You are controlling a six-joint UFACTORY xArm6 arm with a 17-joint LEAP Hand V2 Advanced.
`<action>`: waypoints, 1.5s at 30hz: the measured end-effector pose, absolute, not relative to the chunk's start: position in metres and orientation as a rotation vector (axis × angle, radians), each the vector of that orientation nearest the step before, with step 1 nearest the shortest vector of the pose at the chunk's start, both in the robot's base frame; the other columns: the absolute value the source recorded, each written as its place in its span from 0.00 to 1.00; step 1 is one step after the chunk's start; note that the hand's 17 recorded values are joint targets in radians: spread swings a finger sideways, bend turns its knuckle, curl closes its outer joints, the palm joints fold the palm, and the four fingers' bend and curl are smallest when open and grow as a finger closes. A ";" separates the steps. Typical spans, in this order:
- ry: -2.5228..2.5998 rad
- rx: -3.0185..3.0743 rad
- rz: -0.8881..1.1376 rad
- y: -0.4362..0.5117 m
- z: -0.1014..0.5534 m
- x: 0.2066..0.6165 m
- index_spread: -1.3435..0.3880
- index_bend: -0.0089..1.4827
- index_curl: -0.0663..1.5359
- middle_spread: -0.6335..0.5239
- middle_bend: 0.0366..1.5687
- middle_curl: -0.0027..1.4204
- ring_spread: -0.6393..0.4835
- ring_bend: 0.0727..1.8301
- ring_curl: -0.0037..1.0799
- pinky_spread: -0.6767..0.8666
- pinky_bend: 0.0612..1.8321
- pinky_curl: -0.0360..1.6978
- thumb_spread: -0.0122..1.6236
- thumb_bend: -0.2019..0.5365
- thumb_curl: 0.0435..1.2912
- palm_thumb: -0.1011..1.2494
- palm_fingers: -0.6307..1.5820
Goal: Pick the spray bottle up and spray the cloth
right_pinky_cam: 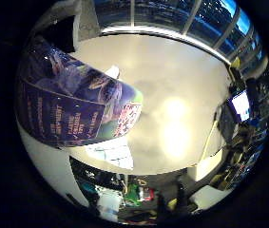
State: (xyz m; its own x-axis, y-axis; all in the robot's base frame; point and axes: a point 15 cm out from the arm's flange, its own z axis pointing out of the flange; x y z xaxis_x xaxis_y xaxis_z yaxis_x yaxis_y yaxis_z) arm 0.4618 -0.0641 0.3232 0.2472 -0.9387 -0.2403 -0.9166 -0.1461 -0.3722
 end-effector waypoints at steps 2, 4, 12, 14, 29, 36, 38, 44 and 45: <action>1.669 -2.160 -0.117 -0.057 0.327 0.468 0.61 0.70 0.70 0.42 0.86 0.61 0.33 0.71 0.86 0.32 0.54 0.93 0.51 0.25 0.60 0.86 0.77; 1.653 -2.234 -0.158 -0.052 0.328 0.471 0.61 0.70 0.70 0.42 0.86 0.60 0.33 0.70 0.86 0.33 0.54 0.94 0.51 0.25 0.60 0.86 0.77; 1.618 -2.468 -0.312 -0.038 0.317 0.478 0.61 0.70 0.70 0.42 0.86 0.60 0.33 0.70 0.87 0.33 0.54 0.94 0.50 0.25 0.62 0.85 0.77; 1.624 -2.500 -0.332 -0.036 0.311 0.480 0.61 0.70 0.70 0.42 0.86 0.60 0.33 0.70 0.87 0.33 0.54 0.94 0.50 0.25 0.62 0.85 0.77; 1.635 -2.525 -0.363 -0.029 0.277 0.502 0.61 0.70 0.70 0.42 0.86 0.60 0.33 0.70 0.88 0.33 0.54 0.95 0.49 0.25 0.64 0.84 0.77; 1.617 -2.526 -0.403 -0.031 0.294 0.500 0.61 0.70 0.70 0.42 0.86 0.60 0.33 0.70 0.88 0.33 0.54 0.95 0.49 0.25 0.64 0.83 0.77; 1.615 -2.531 -0.411 -0.031 0.295 0.500 0.61 0.70 0.70 0.42 0.86 0.60 0.33 0.70 0.88 0.33 0.54 0.95 0.49 0.25 0.64 0.83 0.77; 1.626 -2.532 -0.393 -0.029 0.285 0.501 0.61 0.70 0.70 0.42 0.86 0.60 0.33 0.70 0.88 0.33 0.54 0.95 0.48 0.25 0.64 0.83 0.77; 1.632 -2.537 -0.376 -0.027 0.278 0.499 0.61 0.70 0.70 0.42 0.86 0.60 0.33 0.70 0.88 0.33 0.54 0.95 0.48 0.25 0.64 0.83 0.77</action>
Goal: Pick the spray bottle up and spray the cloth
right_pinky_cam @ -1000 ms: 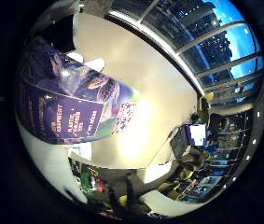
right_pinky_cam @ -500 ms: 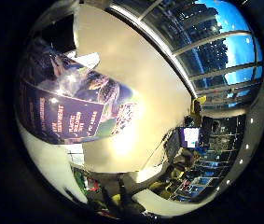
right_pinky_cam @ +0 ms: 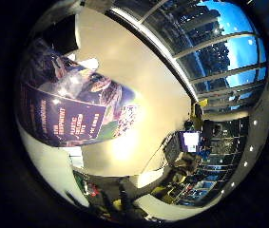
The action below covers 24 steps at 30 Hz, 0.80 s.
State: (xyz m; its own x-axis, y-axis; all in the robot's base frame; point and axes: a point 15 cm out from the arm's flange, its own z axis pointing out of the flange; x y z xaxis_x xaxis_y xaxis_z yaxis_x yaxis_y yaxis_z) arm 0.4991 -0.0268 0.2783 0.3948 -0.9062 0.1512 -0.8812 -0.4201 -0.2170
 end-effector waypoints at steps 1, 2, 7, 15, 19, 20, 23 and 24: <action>1.638 -2.544 -0.354 -0.025 0.270 0.495 0.61 0.70 0.70 0.42 0.86 0.60 0.33 0.70 0.88 0.33 0.54 0.95 0.48 0.25 0.64 0.83 0.77; 1.646 -2.551 -0.327 -0.024 0.260 0.490 0.61 0.70 0.70 0.42 0.86 0.60 0.33 0.70 0.88 0.33 0.54 0.95 0.48 0.25 0.64 0.83 0.77; 1.672 -2.532 -0.282 -0.019 0.240 0.477 0.61 0.70 0.70 0.42 0.86 0.60 0.33 0.70 0.88 0.33 0.54 0.95 0.48 0.25 0.65 0.83 0.77; 1.623 -2.311 -0.181 0.048 0.281 0.478 0.61 0.70 0.70 0.42 0.86 0.60 0.32 0.70 0.89 0.33 0.55 0.95 0.48 0.25 0.65 0.82 0.77; 1.541 -2.237 -0.112 0.102 0.304 0.474 0.61 0.70 0.70 0.42 0.86 0.60 0.32 0.70 0.88 0.33 0.55 0.95 0.48 0.25 0.65 0.82 0.77; 1.522 -2.217 -0.088 0.116 0.309 0.472 0.61 0.70 0.70 0.42 0.86 0.60 0.32 0.70 0.88 0.33 0.54 0.95 0.48 0.25 0.65 0.82 0.77; 1.451 -2.159 -0.018 0.161 0.326 0.464 0.61 0.70 0.70 0.42 0.86 0.60 0.32 0.70 0.88 0.33 0.54 0.95 0.48 0.25 0.65 0.82 0.77; 1.428 -2.131 0.001 0.176 0.334 0.463 0.61 0.70 0.70 0.42 0.86 0.60 0.32 0.70 0.88 0.33 0.54 0.95 0.48 0.25 0.65 0.82 0.77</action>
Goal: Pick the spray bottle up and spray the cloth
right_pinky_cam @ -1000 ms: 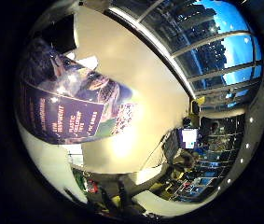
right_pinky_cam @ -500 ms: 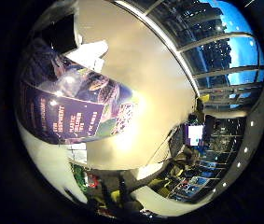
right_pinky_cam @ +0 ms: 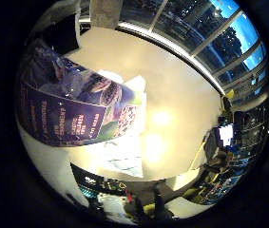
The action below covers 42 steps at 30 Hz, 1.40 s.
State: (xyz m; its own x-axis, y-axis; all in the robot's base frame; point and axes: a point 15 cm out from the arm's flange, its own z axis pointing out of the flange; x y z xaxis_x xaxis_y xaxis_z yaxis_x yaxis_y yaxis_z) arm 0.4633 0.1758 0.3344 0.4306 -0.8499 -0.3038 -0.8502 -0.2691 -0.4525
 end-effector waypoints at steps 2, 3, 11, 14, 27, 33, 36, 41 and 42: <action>1.398 -2.083 0.023 0.194 0.348 0.464 0.61 0.70 0.70 0.42 0.86 0.60 0.32 0.70 0.88 0.33 0.54 0.95 0.48 0.25 0.65 0.83 0.77; 1.390 -2.055 0.035 0.202 0.353 0.465 0.61 0.70 0.70 0.42 0.86 0.60 0.32 0.70 0.88 0.33 0.54 0.95 0.48 0.25 0.65 0.83 0.77; 1.224 -1.879 0.171 0.262 0.376 0.468 0.61 0.70 0.70 0.42 0.86 0.60 0.33 0.70 0.88 0.33 0.54 0.95 0.48 0.25 0.66 0.83 0.77; 1.149 -1.794 0.242 0.287 0.377 0.469 0.61 0.70 0.70 0.42 0.86 0.60 0.33 0.70 0.88 0.33 0.54 0.95 0.48 0.25 0.66 0.83 0.77; 1.139 -1.516 0.460 0.328 0.313 0.506 0.61 0.69 0.71 0.43 0.87 0.59 0.33 0.70 0.87 0.34 0.54 0.94 0.48 0.25 0.66 0.82 0.78; 1.209 -1.486 0.476 0.309 0.271 0.535 0.60 0.68 0.71 0.43 0.87 0.59 0.33 0.70 0.87 0.34 0.54 0.93 0.49 0.25 0.67 0.82 0.78; 1.247 -1.485 0.483 0.299 0.245 0.544 0.60 0.68 0.71 0.43 0.87 0.59 0.33 0.70 0.87 0.34 0.54 0.93 0.49 0.25 0.67 0.82 0.78; 1.272 -1.489 0.505 0.292 0.211 0.553 0.60 0.68 0.71 0.43 0.87 0.59 0.33 0.70 0.86 0.34 0.54 0.93 0.48 0.25 0.67 0.82 0.78; 1.275 -1.488 0.513 0.290 0.205 0.555 0.60 0.68 0.71 0.43 0.87 0.59 0.33 0.70 0.86 0.34 0.54 0.93 0.48 0.25 0.67 0.82 0.78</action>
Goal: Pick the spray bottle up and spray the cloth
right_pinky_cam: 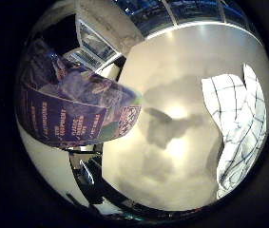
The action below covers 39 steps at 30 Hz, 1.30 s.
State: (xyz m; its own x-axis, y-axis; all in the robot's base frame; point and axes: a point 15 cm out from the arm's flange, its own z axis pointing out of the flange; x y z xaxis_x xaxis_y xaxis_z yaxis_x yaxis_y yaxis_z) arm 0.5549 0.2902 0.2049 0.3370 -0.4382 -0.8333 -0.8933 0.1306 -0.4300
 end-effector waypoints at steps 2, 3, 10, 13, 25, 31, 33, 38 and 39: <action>1.295 -1.486 0.532 0.287 0.189 0.556 0.60 0.68 0.71 0.43 0.87 0.59 0.34 0.70 0.86 0.34 0.54 0.93 0.48 0.25 0.67 0.82 0.78; 1.304 -1.488 0.540 0.286 0.181 0.555 0.60 0.68 0.71 0.43 0.87 0.58 0.34 0.70 0.86 0.34 0.54 0.93 0.48 0.25 0.67 0.82 0.78; 1.332 -1.500 0.558 0.282 0.151 0.555 0.60 0.67 0.71 0.43 0.86 0.58 0.34 0.70 0.85 0.34 0.54 0.91 0.51 0.24 0.65 0.78 0.78; 1.334 -1.506 0.571 0.283 0.144 0.552 0.61 0.62 0.69 0.44 0.83 0.56 0.36 0.69 0.80 0.33 0.52 0.85 0.54 0.24 0.62 0.75 0.79; 1.239 -1.661 0.645 0.292 0.137 0.523 0.54 0.17 0.50 0.46 0.39 0.36 0.43 0.43 0.52 0.36 0.35 0.59 0.62 0.20 0.36 0.53 0.25; 1.195 -1.767 0.714 0.291 0.133 0.502 0.56 0.09 0.33 0.56 0.16 0.25 0.62 0.23 0.32 0.67 0.22 0.42 0.58 0.21 0.25 0.36 0.24; 1.192 -1.768 0.702 0.285 0.138 0.505 0.56 0.09 0.28 0.58 0.13 0.24 0.65 0.20 0.30 0.71 0.20 0.38 0.57 0.22 0.23 0.34 0.26; 1.170 -1.759 0.700 0.266 0.154 0.509 0.56 0.10 0.23 0.59 0.10 0.23 0.67 0.17 0.27 0.73 0.20 0.32 0.56 0.23 0.21 0.33 0.27; 1.173 -1.750 0.693 0.257 0.157 0.512 0.56 0.10 0.22 0.59 0.10 0.23 0.67 0.17 0.27 0.73 0.20 0.31 0.56 0.23 0.21 0.33 0.28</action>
